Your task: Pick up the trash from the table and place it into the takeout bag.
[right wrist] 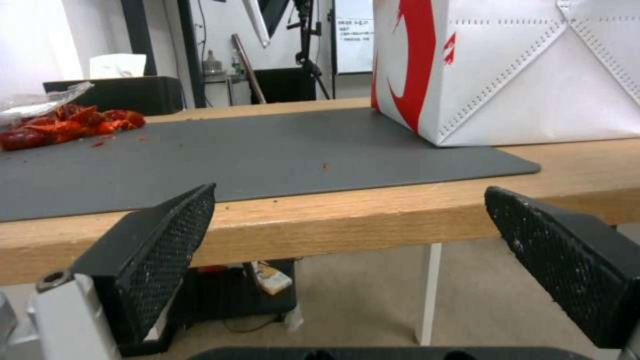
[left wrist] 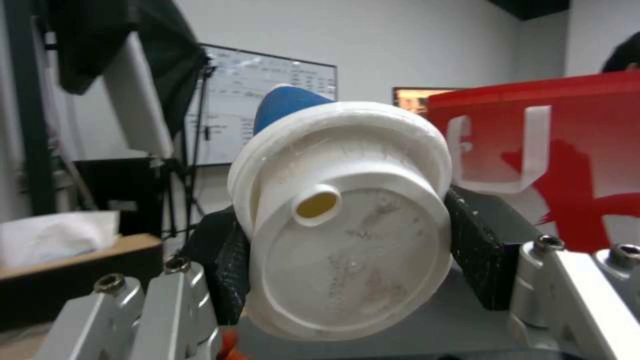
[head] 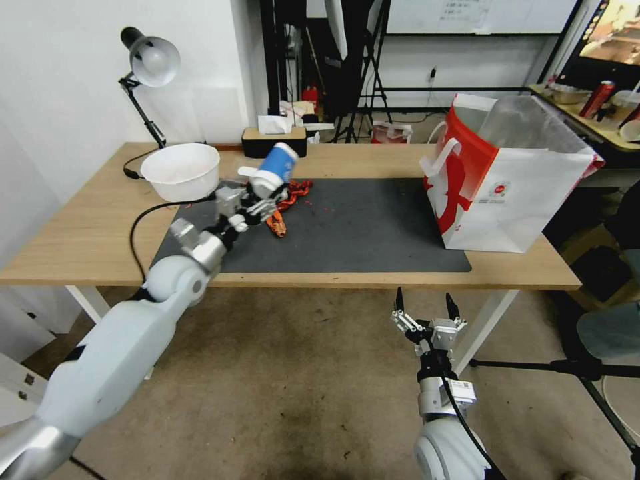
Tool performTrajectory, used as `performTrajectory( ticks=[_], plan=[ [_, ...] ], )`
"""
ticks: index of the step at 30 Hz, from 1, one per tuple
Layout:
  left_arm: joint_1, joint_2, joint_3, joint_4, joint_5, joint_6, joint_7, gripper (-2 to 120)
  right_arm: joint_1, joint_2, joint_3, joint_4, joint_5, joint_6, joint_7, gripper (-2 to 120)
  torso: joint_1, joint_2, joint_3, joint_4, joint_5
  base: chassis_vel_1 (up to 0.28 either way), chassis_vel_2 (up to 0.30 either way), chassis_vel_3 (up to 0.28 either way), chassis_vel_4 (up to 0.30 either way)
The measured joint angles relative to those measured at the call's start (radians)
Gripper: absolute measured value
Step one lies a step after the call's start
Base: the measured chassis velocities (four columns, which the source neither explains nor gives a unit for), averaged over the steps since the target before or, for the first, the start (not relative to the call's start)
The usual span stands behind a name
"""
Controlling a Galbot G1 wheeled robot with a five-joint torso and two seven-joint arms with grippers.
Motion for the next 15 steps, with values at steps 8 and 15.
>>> performTrajectory(
  ticks=[8, 15],
  plan=[
    [-0.203, -0.044, 0.16, 0.062, -0.038, 0.0, 0.005, 61, 0.005, 0.015, 0.001, 0.0, -0.01, -0.002, 0.0, 100, 0.0, 0.0, 0.0, 0.0002, 0.0, 0.0, 0.0, 0.0, 0.0],
    [-0.388, -0.122, 0.326, 0.132, -0.064, 0.0, 0.005, 61, 0.007, 0.019, 0.009, -0.002, -0.01, -0.006, 0.002, 100, 0.0, 0.0, 0.0, 0.0004, 0.0001, 0.0, 0.0, 0.0, 0.0]
  ],
)
